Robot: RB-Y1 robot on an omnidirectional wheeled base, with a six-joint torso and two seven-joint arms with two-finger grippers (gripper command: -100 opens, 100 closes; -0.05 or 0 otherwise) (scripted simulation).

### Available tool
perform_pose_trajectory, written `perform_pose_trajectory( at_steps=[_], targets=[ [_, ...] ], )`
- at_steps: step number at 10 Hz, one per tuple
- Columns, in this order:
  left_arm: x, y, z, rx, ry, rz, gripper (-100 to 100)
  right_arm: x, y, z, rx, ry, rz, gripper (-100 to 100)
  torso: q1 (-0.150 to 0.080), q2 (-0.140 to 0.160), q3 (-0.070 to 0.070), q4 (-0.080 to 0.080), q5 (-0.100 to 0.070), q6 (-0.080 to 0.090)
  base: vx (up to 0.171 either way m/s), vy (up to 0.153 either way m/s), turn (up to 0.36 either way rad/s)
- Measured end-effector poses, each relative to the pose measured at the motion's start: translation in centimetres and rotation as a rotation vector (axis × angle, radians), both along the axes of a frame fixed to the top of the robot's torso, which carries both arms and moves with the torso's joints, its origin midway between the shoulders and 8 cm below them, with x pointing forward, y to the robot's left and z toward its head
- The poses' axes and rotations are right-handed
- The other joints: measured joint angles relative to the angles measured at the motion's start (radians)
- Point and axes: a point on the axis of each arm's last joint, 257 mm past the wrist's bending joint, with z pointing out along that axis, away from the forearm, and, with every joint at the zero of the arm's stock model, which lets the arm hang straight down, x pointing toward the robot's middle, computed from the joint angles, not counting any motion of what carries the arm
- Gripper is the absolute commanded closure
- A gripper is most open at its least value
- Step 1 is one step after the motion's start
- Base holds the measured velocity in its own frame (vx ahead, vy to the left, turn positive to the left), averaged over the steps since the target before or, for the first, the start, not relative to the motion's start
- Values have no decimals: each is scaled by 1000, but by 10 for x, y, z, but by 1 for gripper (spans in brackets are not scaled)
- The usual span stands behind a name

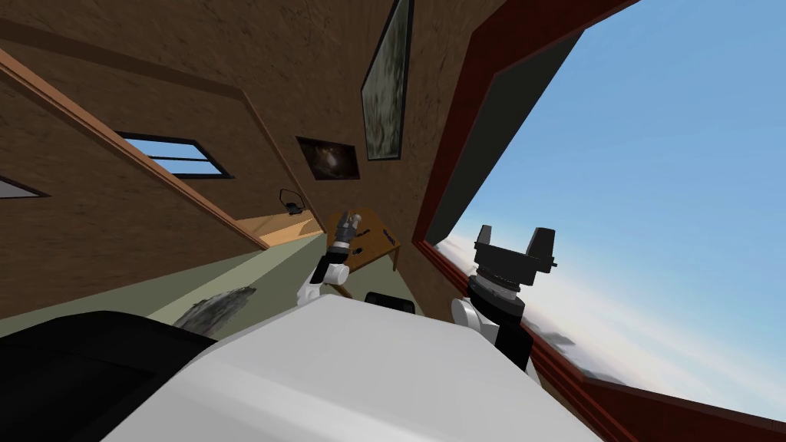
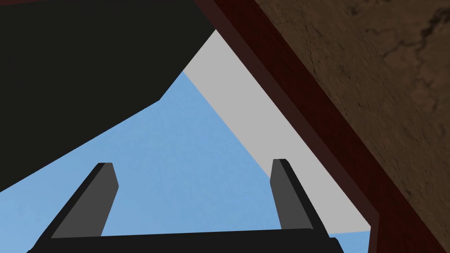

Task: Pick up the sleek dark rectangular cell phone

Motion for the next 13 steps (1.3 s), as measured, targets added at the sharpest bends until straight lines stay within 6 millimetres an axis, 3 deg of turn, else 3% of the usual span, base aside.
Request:
perform_pose_trajectory(
  at_steps=[6,13],
  targets=[
    [55,12,-54,-47,185,-48,-100,0,0,0,0,0,0,0,0,-1,-1,0,0,0,8,5,-51],
    [98,36,-136,-119,434,-61,-100,0,0,0,0,0,0,0,0,-1,0,0,0,0,11,8,-48]
  ],
)
